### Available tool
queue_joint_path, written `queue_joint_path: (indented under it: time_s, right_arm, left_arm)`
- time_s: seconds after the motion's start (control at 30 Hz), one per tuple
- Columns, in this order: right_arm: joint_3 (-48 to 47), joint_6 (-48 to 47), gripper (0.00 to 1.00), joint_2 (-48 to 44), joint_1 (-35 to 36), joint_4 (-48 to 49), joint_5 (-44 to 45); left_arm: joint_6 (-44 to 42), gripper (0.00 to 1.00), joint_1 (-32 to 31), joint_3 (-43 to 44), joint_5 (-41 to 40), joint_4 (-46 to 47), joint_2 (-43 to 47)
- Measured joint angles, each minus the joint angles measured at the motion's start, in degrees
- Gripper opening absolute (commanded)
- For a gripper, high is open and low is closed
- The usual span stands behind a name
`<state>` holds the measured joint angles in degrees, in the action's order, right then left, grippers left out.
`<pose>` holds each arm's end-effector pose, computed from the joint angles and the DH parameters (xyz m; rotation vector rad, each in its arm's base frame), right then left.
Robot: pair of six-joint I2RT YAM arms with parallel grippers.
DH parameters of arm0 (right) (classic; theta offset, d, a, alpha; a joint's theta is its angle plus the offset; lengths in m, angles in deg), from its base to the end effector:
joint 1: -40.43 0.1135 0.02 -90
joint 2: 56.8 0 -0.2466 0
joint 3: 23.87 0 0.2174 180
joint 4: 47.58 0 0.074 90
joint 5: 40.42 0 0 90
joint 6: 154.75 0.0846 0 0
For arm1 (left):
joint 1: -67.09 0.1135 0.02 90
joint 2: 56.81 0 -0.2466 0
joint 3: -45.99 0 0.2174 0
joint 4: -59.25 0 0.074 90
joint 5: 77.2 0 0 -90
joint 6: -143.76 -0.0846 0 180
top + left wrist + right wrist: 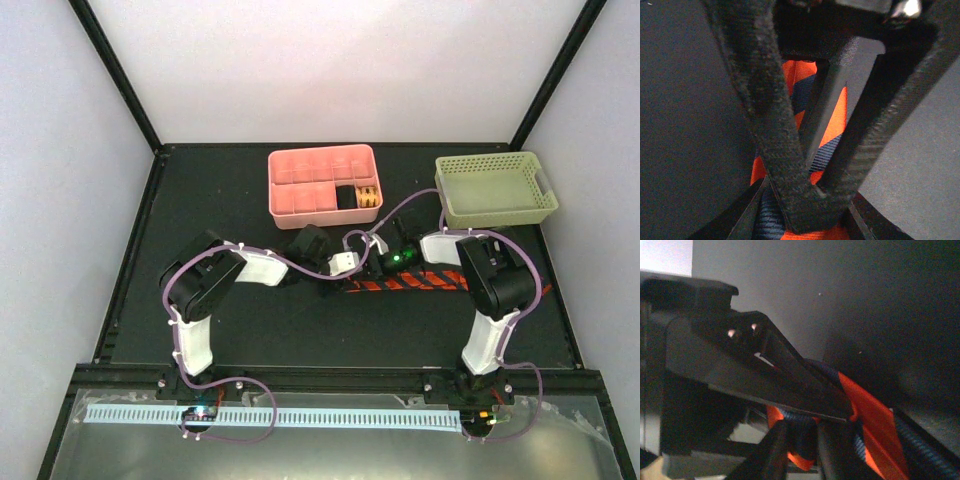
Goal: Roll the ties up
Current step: Roll the tie at the center of the board.
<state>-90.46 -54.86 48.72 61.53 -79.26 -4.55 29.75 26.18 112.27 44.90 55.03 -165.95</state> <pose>0.2516 0.1706 0.0979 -0.5011 2.6790 1.4608 0.2422 -0.2693 0.0919 1.4934 1.8499 -0.8087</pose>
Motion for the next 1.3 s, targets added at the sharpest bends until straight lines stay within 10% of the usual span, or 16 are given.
queue_joint_path:
  time_s: [0.17,0.43,0.6,0.83,1.3]
  right_arm:
    - [-0.2,0.28,0.03,0.0,0.44,0.13,0.09]
    - [-0.74,-0.83,0.21,0.04,0.48,-1.11,-0.07]
    - [-0.85,-0.68,0.02,0.04,1.18,-1.14,0.04]
    - [-1.73,-2.27,0.02,0.28,0.72,-3.48,0.46]
    - [-0.68,-4.09,0.02,0.96,-2.49,-4.52,1.49]
  left_arm:
    - [0.0,0.36,0.0,0.11,-0.22,-0.22,0.0]
    - [0.02,0.36,0.0,0.24,-0.39,-0.44,-0.07]
    - [0.02,0.38,0.0,0.26,-0.39,-0.48,-0.07]
    - [0.59,0.98,0.11,-0.31,-2.4,-0.42,-0.02]
    - [11.37,0.99,4.26,-8.72,-2.86,8.57,15.5]
